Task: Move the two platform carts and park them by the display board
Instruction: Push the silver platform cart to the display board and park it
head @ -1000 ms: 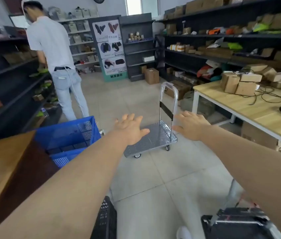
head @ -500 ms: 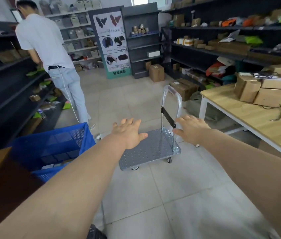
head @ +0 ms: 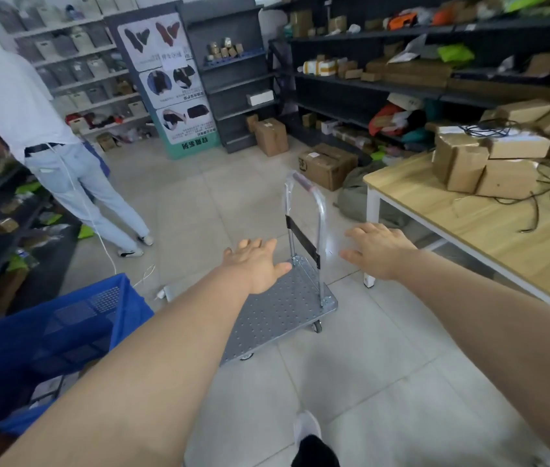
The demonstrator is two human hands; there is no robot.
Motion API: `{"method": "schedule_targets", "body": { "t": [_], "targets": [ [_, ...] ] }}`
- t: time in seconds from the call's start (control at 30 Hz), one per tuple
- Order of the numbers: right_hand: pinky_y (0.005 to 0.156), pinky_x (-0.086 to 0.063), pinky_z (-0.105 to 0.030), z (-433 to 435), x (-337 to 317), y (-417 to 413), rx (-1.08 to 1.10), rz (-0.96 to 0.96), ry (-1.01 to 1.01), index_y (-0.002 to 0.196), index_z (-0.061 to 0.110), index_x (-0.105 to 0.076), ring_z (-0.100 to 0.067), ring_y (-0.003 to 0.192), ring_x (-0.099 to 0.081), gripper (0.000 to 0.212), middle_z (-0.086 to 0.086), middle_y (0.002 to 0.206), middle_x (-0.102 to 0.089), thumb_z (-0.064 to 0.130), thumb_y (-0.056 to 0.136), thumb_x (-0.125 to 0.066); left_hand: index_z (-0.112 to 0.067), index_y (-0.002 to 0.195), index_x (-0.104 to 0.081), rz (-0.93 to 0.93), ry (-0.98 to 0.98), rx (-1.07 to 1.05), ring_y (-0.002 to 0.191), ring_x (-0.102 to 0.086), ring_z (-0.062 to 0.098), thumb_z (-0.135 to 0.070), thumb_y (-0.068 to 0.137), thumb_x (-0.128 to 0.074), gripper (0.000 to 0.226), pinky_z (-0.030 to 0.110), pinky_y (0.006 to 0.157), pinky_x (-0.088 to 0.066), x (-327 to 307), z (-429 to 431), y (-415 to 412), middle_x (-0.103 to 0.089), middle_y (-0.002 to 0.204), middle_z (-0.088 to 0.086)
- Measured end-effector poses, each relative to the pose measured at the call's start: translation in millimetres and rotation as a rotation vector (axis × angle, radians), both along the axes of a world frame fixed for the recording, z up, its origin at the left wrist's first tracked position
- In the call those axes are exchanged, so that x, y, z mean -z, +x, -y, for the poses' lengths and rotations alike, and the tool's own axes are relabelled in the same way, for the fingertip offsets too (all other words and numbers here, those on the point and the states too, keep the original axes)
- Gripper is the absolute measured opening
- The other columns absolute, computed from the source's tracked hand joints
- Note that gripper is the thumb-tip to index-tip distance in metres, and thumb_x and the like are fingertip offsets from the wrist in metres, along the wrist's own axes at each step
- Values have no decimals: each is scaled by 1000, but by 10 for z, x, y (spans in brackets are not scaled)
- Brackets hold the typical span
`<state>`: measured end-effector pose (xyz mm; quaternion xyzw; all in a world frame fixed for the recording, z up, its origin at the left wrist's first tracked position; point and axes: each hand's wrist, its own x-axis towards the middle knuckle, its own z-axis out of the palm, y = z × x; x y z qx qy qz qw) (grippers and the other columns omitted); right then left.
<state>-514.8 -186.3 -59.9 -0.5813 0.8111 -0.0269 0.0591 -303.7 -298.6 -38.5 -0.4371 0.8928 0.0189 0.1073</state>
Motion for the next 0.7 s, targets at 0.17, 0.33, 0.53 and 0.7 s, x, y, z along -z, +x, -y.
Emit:
{"method": "schedule_targets", "body": {
  "t": [0.17,0.33,0.53,0.7],
  "targets": [
    [111,-27,-47,702,81,-433,40,-44,41,144,21,-31,-26,138,-29,59,-5,149,-35,53,95,-34,-25,151,-17,-53,18,37,143,-21,28,-61,93,-34,71,53,111,-22,198,855,-548,-25,157,5],
    [111,-28,-47,1554,147,-898,56,-66,97,145,22,-32,-25,138,-29,59,-4,150,-34,52,95,-36,-25,151,-19,-84,95,6,142,-23,29,-63,91,-36,72,53,110,-26,436,1852,-1047,-27,156,5],
    [110,-28,-46,2348,249,-1364,84,-48,152,145,23,-30,-24,139,-28,59,-4,151,-32,51,95,-36,-22,146,-27,-25,165,-2,141,-26,30,-62,92,-36,68,52,108,-30,587,2747,-1542,-30,155,6],
    [112,-26,-45,2912,342,-1804,81,-57,178,146,23,-30,-25,139,-27,59,-4,151,-32,50,94,-39,-23,148,-25,-29,221,-11,142,-23,30,-57,94,-36,65,51,109,-28,703,3196,-1946,-28,156,6]
  ]
}}
